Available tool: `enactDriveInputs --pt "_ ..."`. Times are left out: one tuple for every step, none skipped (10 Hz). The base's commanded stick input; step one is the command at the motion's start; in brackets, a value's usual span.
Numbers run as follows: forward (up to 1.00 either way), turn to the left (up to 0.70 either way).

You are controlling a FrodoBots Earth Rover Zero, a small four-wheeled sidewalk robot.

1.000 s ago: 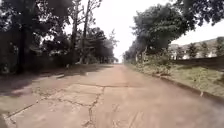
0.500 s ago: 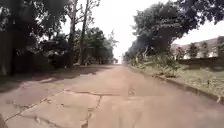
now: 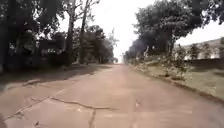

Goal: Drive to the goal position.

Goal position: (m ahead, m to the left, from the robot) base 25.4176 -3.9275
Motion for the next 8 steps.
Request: enactDriveInputs --pt "1.00 0.00" --pt "1.00 0.00" --pt "1.00 0.00" --pt "1.00 0.00" --pt "1.00 0.00" --pt "1.00 0.00" --pt "1.00 0.00" --pt "1.00 0.00"
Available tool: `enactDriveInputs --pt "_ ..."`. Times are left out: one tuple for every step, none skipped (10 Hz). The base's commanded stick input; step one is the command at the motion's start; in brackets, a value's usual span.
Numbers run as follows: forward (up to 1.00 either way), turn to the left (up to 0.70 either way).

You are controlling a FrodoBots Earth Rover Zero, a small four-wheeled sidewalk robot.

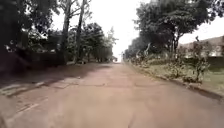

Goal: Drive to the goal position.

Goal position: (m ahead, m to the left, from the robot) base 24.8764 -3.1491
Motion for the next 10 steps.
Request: enactDriveInputs --pt "1.00 0.00" --pt "1.00 0.00" --pt "1.00 0.00" --pt "1.00 0.00" --pt "1.00 0.00" --pt "1.00 0.00" --pt "1.00 0.00" --pt "1.00 0.00" --pt "1.00 0.00" --pt "1.00 0.00"
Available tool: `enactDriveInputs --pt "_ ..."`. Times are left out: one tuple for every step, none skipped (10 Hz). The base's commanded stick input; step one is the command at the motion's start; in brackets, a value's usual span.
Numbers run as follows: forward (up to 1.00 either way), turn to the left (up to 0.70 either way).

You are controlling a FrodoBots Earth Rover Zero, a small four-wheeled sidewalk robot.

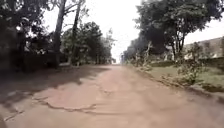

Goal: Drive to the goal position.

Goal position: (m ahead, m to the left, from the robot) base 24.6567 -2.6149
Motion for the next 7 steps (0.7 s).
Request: enactDriveInputs --pt "1.00 0.00" --pt "1.00 0.00" --pt "1.00 0.00" --pt "1.00 0.00" --pt "1.00 0.00" --pt "1.00 0.00" --pt "1.00 0.00"
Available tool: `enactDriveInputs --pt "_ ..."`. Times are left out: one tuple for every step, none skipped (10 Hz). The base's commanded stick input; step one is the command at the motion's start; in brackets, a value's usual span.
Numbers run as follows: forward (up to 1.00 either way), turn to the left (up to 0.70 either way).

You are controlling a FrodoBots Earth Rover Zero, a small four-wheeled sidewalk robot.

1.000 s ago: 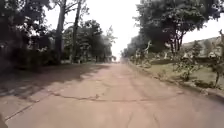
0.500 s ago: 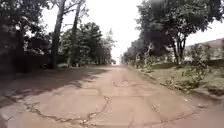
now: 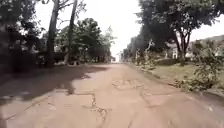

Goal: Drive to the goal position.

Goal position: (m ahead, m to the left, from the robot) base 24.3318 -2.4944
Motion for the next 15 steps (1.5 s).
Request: enactDriveInputs --pt "1.00 0.00" --pt "1.00 0.00" --pt "1.00 0.00" --pt "1.00 0.00" --pt "1.00 0.00" --pt "1.00 0.00" --pt "1.00 0.00" --pt "1.00 0.00" --pt "1.00 0.00" --pt "1.00 0.00" --pt "1.00 0.00" --pt "1.00 0.00" --pt "1.00 0.00" --pt "1.00 0.00" --pt "1.00 0.00"
